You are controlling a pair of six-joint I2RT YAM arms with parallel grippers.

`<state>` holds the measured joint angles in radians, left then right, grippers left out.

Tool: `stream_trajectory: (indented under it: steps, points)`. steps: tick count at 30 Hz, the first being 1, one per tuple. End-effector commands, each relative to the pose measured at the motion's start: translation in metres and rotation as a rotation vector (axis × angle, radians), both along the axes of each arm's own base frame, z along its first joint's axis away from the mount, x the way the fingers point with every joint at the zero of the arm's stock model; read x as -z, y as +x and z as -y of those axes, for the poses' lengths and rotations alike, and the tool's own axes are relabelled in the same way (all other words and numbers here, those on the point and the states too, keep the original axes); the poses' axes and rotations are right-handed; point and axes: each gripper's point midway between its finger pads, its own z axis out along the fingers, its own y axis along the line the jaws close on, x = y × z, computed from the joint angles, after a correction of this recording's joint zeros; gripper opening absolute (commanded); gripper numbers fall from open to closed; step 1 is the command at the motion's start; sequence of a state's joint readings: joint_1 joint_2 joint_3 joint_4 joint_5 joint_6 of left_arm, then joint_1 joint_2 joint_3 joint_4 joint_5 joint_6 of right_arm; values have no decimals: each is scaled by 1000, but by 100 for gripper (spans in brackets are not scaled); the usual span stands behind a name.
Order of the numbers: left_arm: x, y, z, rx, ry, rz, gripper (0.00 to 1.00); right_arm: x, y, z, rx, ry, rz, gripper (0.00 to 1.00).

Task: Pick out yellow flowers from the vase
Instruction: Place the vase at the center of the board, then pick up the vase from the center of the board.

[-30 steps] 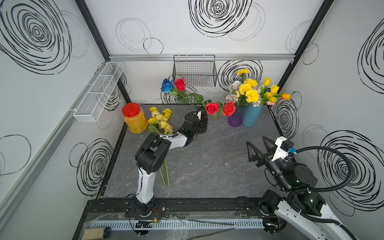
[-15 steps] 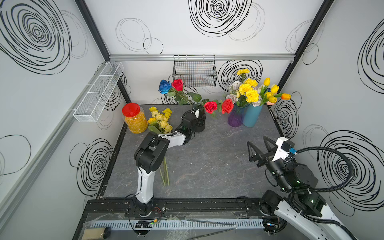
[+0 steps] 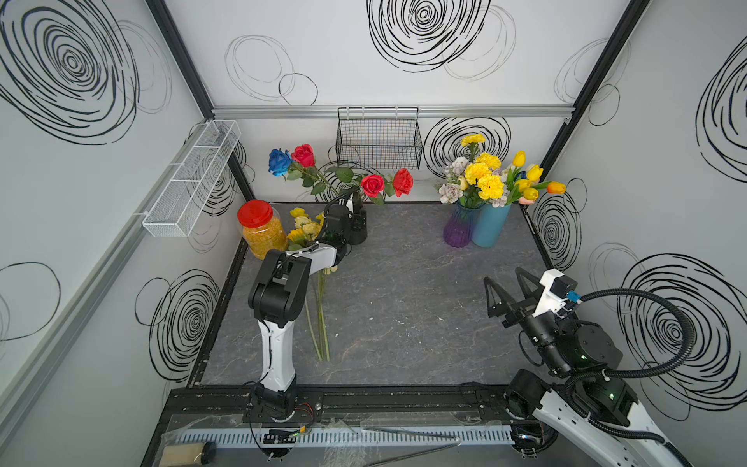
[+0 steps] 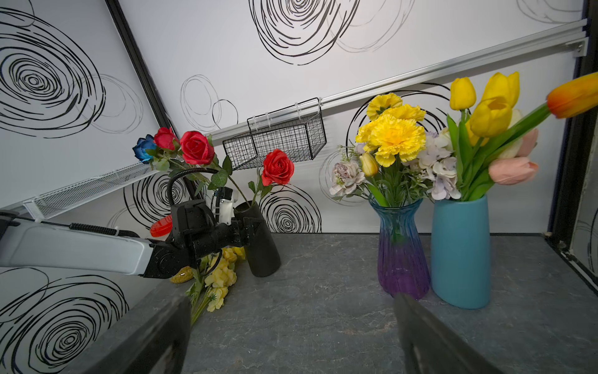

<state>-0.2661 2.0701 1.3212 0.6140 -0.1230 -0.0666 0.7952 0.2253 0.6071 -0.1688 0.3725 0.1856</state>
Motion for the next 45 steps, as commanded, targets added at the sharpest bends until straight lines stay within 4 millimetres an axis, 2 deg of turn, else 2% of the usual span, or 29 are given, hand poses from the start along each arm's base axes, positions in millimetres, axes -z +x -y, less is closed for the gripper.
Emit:
stream_trajectory:
  steps: [1,8,16,20,24,28,32,38,41,45]
  points:
    - [2,13,-1,17,0,11,71,-8,-1,7,25,8,14,100]
    - [10,18,-6,-2,5,-10,84,-9,1,7,38,-1,16,100]
    - [-6,6,-9,12,-44,54,99,-13,6,-1,27,-28,12,100]
    - [-16,-1,-8,23,-58,84,99,-16,8,-3,26,-31,17,100]
    - [-26,-17,-6,21,-48,112,99,-17,9,-1,40,-34,20,100]
    - [-32,-40,-3,16,-52,129,99,-15,11,1,61,-50,16,100]
    - [-36,-69,-3,3,-92,139,99,-6,16,-11,32,-105,4,100]
    - [-39,-121,-4,-39,-126,144,99,22,28,-24,22,-159,-8,100]
    - [-43,-150,-8,-51,-149,150,99,37,31,-42,-50,-222,-8,100]
    - [-49,-189,-19,-64,-191,143,99,64,48,-57,-67,-261,-59,100]
